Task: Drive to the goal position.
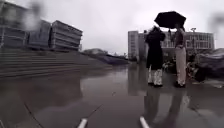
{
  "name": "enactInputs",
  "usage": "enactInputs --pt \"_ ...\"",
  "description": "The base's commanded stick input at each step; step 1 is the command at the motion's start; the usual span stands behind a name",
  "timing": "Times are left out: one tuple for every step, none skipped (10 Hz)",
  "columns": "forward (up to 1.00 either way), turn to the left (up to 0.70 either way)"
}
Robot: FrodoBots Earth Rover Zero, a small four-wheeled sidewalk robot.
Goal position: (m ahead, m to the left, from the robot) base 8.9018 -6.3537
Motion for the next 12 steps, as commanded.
enactInputs --pt "0.92 0.03" --pt "0.92 0.02" --pt "0.92 0.02" --pt "0.92 0.02" --pt "0.92 0.01" --pt "0.92 0.01" --pt "0.92 0.02" --pt "0.92 0.02" --pt "0.92 0.02" --pt "0.92 0.00" --pt "0.92 -0.09" --pt "0.92 -0.37"
